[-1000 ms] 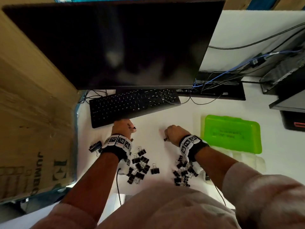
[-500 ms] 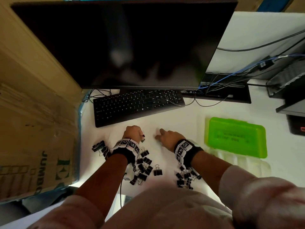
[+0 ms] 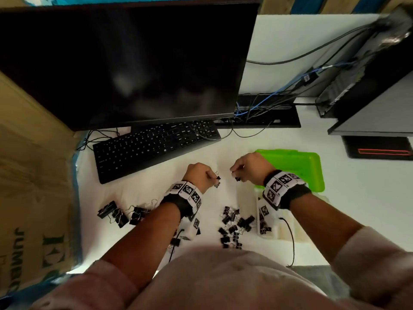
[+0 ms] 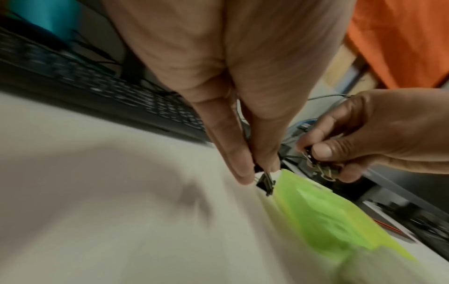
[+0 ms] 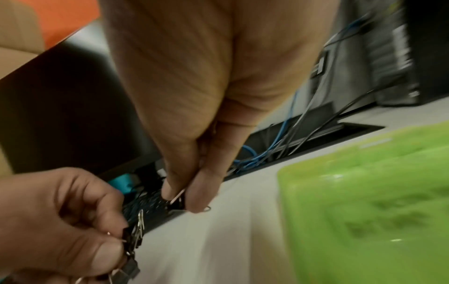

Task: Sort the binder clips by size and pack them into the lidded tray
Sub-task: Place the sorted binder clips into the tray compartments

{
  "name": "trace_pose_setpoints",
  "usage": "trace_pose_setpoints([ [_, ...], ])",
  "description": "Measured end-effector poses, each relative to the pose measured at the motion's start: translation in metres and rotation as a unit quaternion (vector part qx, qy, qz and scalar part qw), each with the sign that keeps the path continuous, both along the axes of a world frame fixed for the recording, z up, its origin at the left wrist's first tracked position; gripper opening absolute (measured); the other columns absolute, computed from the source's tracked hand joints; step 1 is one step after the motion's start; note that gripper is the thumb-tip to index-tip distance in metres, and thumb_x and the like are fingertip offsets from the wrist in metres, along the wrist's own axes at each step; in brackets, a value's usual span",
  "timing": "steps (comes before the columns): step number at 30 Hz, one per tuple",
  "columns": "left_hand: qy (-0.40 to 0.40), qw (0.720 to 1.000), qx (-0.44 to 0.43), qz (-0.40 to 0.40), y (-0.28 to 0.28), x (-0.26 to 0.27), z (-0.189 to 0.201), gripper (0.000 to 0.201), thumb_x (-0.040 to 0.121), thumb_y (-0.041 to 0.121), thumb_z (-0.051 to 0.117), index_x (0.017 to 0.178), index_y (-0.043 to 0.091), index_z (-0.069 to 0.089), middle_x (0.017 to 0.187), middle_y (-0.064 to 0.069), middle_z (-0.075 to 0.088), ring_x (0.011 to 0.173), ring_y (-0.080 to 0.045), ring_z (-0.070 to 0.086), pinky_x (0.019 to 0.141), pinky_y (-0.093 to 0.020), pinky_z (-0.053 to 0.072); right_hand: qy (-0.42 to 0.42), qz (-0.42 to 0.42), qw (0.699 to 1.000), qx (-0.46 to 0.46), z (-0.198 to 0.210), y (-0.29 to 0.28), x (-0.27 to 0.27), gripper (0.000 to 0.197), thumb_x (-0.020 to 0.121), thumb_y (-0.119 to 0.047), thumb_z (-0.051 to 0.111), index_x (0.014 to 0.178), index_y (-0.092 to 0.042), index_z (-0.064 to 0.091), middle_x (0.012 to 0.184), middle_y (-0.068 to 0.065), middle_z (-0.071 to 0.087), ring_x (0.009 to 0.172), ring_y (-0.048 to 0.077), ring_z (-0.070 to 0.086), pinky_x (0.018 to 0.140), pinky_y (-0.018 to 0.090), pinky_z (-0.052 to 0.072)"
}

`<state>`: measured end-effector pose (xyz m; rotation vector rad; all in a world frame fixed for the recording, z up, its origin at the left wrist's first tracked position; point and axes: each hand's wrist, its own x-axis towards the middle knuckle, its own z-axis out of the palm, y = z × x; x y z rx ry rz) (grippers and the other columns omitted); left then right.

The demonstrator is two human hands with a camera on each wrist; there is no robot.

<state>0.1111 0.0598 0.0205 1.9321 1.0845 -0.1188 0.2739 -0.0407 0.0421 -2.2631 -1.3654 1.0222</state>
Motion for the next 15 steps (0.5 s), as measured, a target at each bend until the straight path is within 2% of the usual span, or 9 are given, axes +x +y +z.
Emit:
trace_pose_setpoints([
  [2,-0.024,0.999,-0.006,-0.04,-0.015,0.019,0.008,0.002,0.073,0.013,0.076,0.074,0.011,0.074,0.077,-0.004,0.073,0.076,-0.013,0.065,0.079,-0.021,0.053,-0.005,-0.058,0.998,0.01,0.007,-0.023,0.014,0.011,0.081,-0.007,0.066,0.086,-0.011,0.075,0.078,0.005,0.074,0.059,0.018,0.07,0.055,0.004,0.049],
  [4,-0.042,0.996,-0.014,-0.084,-0.033,0.035,0.012,0.003,0.073,0.01,0.075,0.075,0.009,0.074,0.076,-0.003,0.072,0.072,-0.009,0.063,0.074,-0.016,0.053,-0.005,-0.099,0.995,0.015,0.012,-0.047,0.02,0.014,0.082,-0.004,0.062,0.085,-0.012,0.074,0.078,0.004,0.074,0.056,0.01,0.067,0.061,0.011,0.055],
  [5,-0.048,0.993,-0.019,-0.107,-0.043,0.042,0.013,0.004,0.073,0.01,0.075,0.076,0.007,0.074,0.078,-0.004,0.072,0.071,-0.008,0.062,0.071,-0.013,0.052,-0.005,-0.114,0.993,0.018,0.013,-0.06,0.02,0.014,0.083,-0.004,0.062,0.086,-0.012,0.074,0.075,0.003,0.074,0.054,0.005,0.066,0.061,0.011,0.054],
  [8,-0.055,0.983,-0.029,-0.173,-0.076,0.057,0.015,0.007,0.073,0.01,0.076,0.079,0.006,0.074,0.085,-0.008,0.074,0.075,-0.014,0.066,0.08,-0.019,0.052,-0.01,-0.151,0.988,0.017,0.014,-0.098,0.014,0.012,0.084,-0.007,0.063,0.086,-0.011,0.074,0.061,-0.005,0.066,0.042,-0.01,0.056,0.053,0.0,0.044],
  [10,-0.046,0.975,-0.026,-0.215,-0.093,0.063,0.015,0.01,0.074,0.012,0.075,0.083,0.007,0.075,0.088,-0.008,0.074,0.081,-0.017,0.067,0.082,-0.018,0.05,-0.017,-0.177,0.984,0.018,0.011,-0.119,0.008,0.011,0.082,-0.007,0.065,0.086,-0.01,0.075,0.061,-0.003,0.067,0.042,-0.008,0.055,0.054,0.001,0.043],
  [12,-0.041,0.968,-0.024,-0.246,-0.106,0.068,0.016,0.011,0.076,0.012,0.074,0.086,0.006,0.075,0.091,-0.009,0.074,0.084,-0.019,0.067,0.081,-0.018,0.049,-0.002,-0.213,0.977,0.019,0.008,-0.138,0.005,0.009,0.081,-0.007,0.066,0.085,-0.009,0.074,0.064,0.002,0.069,0.041,-0.007,0.056,0.054,0.006,0.046],
  [15,-0.038,0.964,-0.012,-0.263,-0.119,0.071,0.013,0.008,0.079,0.009,0.072,0.085,0.005,0.073,0.093,-0.011,0.073,0.087,-0.022,0.067,0.085,-0.027,0.053,0.01,-0.251,0.968,0.026,0.003,-0.154,0.005,0.007,0.08,-0.005,0.068,0.085,-0.007,0.073,0.067,0.011,0.071,0.038,-0.007,0.054,0.053,0.013,0.049],
])
